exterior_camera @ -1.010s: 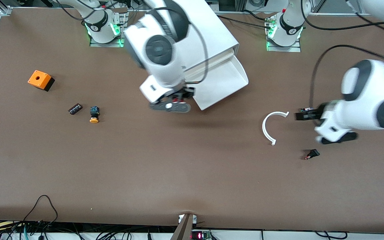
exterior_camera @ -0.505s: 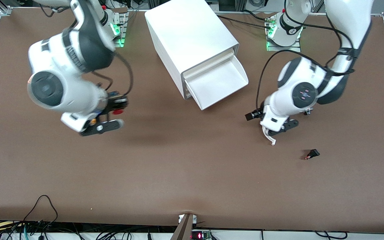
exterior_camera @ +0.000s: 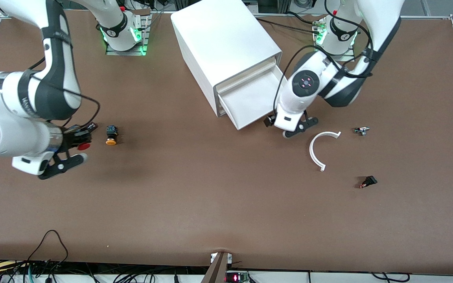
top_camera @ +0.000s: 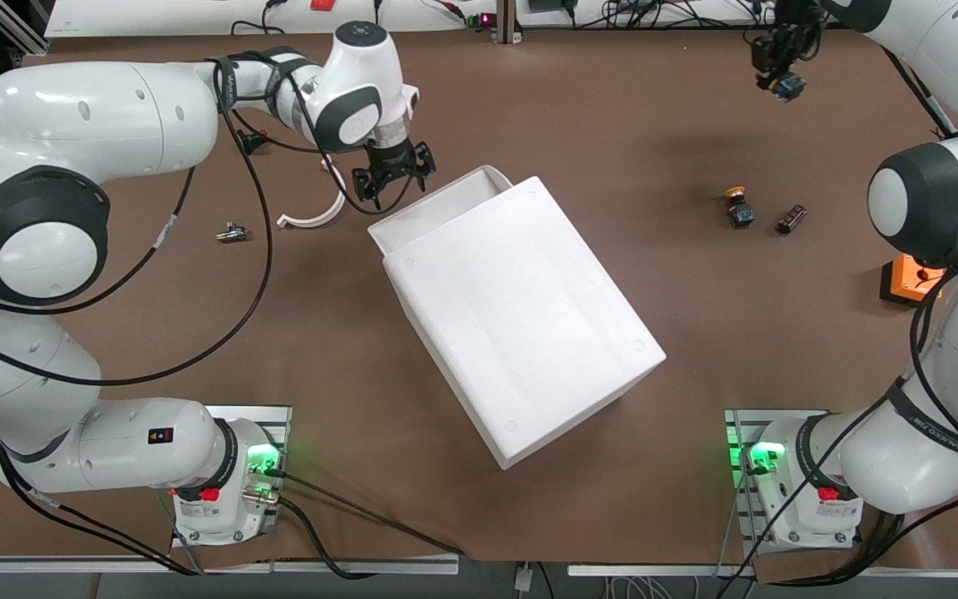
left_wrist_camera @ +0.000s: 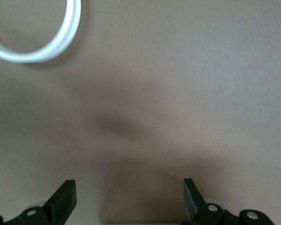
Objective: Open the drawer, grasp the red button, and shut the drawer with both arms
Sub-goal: 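Push the drawer shut with the left gripper while the right gripper carries the button, then lower the red button beside the yellow button while the left gripper withdraws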
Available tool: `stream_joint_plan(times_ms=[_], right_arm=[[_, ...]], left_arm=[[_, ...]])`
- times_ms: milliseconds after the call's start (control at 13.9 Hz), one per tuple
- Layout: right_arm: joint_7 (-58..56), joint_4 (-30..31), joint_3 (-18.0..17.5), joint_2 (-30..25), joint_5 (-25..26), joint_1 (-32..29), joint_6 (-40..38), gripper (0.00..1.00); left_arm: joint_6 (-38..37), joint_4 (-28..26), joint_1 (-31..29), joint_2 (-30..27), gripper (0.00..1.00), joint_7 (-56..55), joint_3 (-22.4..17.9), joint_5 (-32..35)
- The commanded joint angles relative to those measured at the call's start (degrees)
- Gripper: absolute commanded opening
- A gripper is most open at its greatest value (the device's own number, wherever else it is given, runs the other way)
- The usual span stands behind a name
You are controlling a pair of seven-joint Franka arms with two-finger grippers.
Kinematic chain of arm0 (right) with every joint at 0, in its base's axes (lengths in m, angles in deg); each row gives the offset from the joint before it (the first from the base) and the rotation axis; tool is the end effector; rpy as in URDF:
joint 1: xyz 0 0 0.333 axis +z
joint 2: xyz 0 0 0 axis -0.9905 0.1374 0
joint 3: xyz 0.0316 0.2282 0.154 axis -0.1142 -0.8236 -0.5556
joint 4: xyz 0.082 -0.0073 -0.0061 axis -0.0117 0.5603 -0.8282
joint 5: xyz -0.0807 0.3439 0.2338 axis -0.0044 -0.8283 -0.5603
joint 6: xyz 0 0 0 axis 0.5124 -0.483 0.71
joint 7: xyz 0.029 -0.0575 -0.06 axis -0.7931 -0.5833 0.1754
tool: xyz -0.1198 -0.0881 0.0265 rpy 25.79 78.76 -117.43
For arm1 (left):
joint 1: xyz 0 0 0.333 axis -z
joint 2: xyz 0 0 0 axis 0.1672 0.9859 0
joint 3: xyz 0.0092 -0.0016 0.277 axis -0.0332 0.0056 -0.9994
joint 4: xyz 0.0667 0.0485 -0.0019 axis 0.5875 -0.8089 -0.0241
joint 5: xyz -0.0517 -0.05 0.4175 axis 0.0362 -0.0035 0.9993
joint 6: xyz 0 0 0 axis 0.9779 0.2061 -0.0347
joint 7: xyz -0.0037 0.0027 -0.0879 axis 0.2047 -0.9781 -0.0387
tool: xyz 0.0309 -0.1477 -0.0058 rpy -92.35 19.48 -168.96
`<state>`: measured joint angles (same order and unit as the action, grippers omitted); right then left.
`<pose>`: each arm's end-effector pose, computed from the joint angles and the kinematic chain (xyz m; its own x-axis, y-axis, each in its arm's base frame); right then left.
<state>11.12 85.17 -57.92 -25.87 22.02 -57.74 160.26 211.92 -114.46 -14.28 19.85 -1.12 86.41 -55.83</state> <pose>0.6742 0.0283 0.3313 0.8568 0.4559 -0.2409 0.4630 -0.8858 -0.0294 0.4799 -0.3473 0.2007 0.8667 0.4771 -0.1457 0.4718 -0.8788 -0.0714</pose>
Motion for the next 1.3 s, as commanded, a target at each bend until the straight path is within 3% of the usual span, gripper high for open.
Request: stream_joint_plan(times_ms=[0,433,577,794,938,1082,1227], right_arm=[[-9.34,11.37,3.67,-2.17,0.32,0.77,10.65,0.01],[-13.76,23.25,5.0,-1.82,-0.48,-2.3,25.17,0.03],[-14.63,27.03,4.91,-1.47,-0.65,-3.36,30.7,0.04],[-20.33,32.22,4.91,-0.5,-6.7,-4.67,36.86,0.05],[-22.63,35.03,4.91,-0.06,-8.03,-5.47,40.82,0.08],[-22.99,35.57,4.91,0.12,-8.65,-5.47,41.54,0.21],[-23.17,35.57,4.91,0.29,-8.83,-5.56,41.54,0.58]], left_arm=[[-0.12,-3.54,-1.15,-2.36,1.0,-3.14,3.95,0.06],[-0.64,-5.04,-1.32,-1.39,1.0,-12.63,12.83,-2.13],[-0.56,-5.13,-1.24,-0.69,1.0,-12.64,13.89,-4.68],[-0.47,-5.13,-0.8,-0.25,1.0,-12.64,14.42,-7.4],[-0.56,-4.6,-0.71,0.19,1.0,-12.28,14.33,-8.29],[-1.17,-2.51,-2.63,0.1,1.0,-10.19,13.37,-7.24],[-3.01,1.27,-7.28,0.62,1.0,-1.96,12.84,-7.15]])
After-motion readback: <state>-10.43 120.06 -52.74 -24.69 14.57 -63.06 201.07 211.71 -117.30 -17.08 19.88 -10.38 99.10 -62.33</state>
